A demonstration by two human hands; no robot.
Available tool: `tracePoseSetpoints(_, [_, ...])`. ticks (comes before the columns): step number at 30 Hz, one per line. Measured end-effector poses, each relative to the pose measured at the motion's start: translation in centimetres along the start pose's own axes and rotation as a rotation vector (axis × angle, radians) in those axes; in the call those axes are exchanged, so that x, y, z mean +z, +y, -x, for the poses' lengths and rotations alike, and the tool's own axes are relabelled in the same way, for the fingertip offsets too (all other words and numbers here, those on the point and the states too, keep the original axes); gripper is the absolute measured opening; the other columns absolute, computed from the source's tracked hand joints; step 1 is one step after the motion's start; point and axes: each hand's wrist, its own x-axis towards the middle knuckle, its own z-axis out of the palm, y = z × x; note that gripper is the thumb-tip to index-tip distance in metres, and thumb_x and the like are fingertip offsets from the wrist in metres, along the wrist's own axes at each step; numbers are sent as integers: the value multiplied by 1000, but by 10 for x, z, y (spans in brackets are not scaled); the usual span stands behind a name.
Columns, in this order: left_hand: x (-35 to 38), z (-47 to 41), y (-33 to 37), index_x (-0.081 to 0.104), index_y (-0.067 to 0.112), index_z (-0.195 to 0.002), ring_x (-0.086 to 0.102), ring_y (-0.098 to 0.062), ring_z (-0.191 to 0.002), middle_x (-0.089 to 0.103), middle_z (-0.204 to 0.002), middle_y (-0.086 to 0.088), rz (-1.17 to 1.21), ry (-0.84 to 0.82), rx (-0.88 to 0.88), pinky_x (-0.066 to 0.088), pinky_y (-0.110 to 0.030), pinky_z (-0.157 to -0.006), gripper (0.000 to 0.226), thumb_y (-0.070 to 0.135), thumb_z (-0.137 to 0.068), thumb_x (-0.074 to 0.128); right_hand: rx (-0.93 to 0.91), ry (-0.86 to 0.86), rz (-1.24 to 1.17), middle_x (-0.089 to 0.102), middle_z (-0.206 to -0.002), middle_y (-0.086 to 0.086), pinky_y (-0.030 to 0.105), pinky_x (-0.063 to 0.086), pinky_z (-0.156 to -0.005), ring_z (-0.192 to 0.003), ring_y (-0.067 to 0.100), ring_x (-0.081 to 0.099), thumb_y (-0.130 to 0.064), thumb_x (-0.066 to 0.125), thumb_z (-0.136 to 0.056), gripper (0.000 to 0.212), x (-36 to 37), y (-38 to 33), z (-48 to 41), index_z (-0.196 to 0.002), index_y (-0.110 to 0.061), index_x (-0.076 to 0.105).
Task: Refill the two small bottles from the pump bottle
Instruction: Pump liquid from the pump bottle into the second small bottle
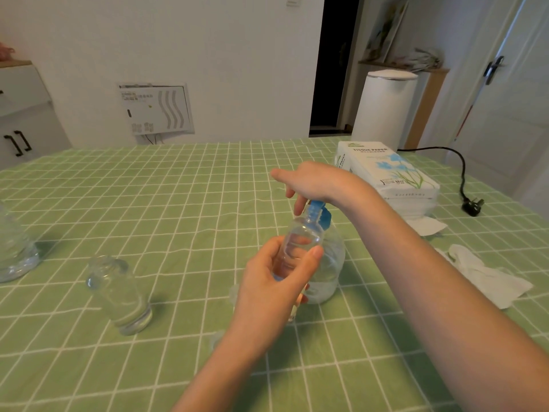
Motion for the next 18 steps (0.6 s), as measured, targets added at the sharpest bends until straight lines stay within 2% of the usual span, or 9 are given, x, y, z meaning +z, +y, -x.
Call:
tracePoseSetpoints(7, [0, 0, 0, 68, 21, -91, 55, -1, -57, 65, -65, 11, 6, 0, -15, 48, -16, -50, 39, 48, -63, 64, -13, 3, 4, 68, -108, 13, 32, 36, -73, -99, 25, 59, -43, 30, -100, 55, 1, 1, 1, -112, -2, 65])
tracePoseSetpoints(14, [0, 0, -2, 68, 17, -92, 56, -3, -59, 63, -64, 10, -20, 12, -26, 51, -18, -50, 34, 43, -69, 66, 4, -1, 8, 66, -114, 15, 31, 38, -71, -90, 25, 55, -44, 31, -99, 55, 8, 3, -1, -117, -1, 61])
tracePoseSetpoints(16, [0, 0, -2, 68, 17, -93, 56, -3, -60, 63, -64, 10, -18, 6, -29, 51, -18, -50, 27, 36, -74, 67, 1, 8, 16, 66, -113, 15, 32, 38, -67, -93, 25, 57, -45, 31, -99, 55, 8, 3, -1, -117, -2, 61])
tracePoseSetpoints(18, [0, 0, -1, 68, 17, -93, 55, -4, -58, 63, -64, 9, -9, -1, -21, 50, -18, -50, 32, 40, -71, 66, -2, 24, 32, 67, -110, 15, 32, 38, -71, -99, 26, 59, -45, 31, -99, 55, 6, 3, -2, -116, -2, 61])
